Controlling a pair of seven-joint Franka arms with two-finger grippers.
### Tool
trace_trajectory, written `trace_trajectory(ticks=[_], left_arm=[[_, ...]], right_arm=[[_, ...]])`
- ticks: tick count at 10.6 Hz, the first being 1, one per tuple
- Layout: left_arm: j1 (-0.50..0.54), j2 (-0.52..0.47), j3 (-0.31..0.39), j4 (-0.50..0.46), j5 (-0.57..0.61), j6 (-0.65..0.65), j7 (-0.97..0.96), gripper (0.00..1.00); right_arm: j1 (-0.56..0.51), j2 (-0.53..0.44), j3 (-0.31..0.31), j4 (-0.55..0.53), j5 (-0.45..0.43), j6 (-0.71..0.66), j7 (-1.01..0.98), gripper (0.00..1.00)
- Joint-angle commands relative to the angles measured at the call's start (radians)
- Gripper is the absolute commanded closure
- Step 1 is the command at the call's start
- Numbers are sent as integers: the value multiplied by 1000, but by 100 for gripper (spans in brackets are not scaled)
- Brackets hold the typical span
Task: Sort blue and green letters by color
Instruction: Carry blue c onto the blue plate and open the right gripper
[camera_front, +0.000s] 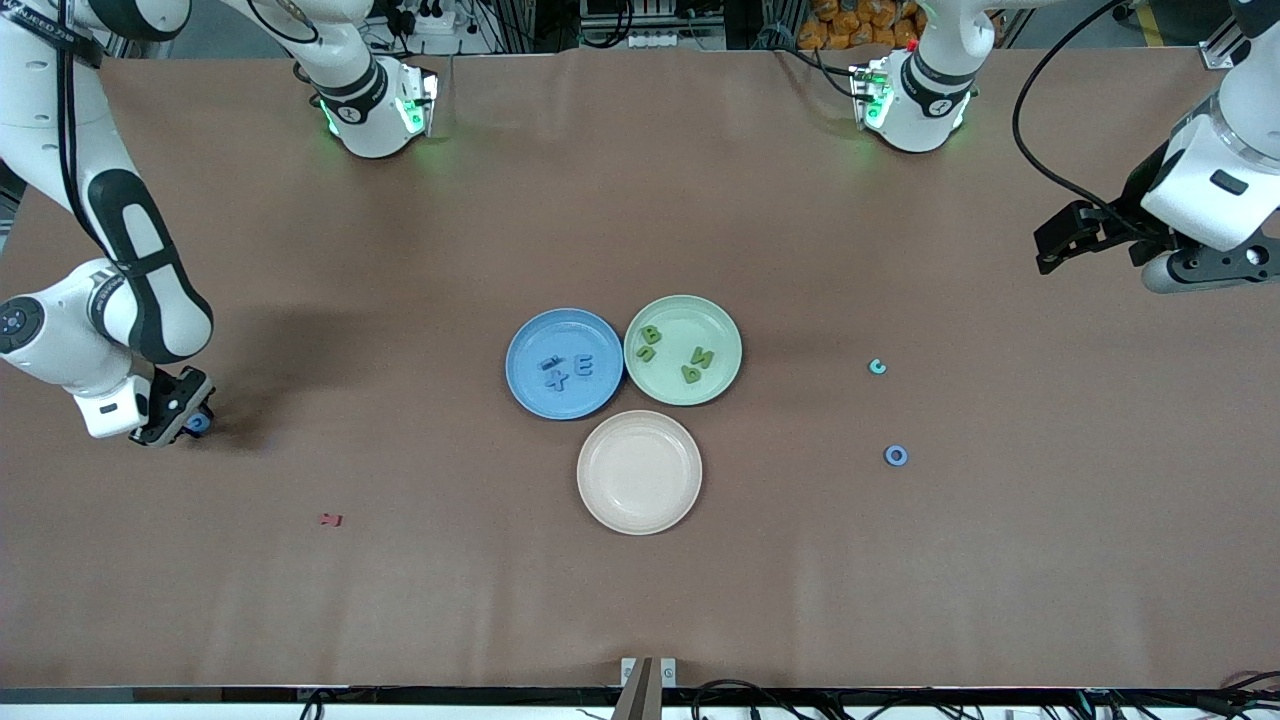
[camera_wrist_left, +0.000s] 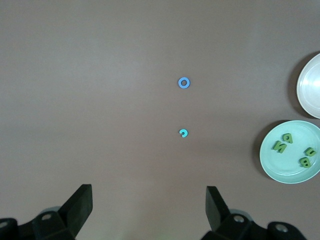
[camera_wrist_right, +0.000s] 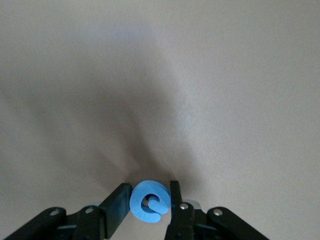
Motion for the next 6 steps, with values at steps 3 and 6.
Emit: trace_trajectory(ticks=[3, 6], left_arm=[[-1, -13, 6, -12, -27, 40, 18, 0], [17, -13, 6, -13, -26, 69, 18, 0]], right_arm=[[135, -154, 23, -42, 2, -206, 520, 99], [281, -173, 23, -42, 4, -218, 879, 99]])
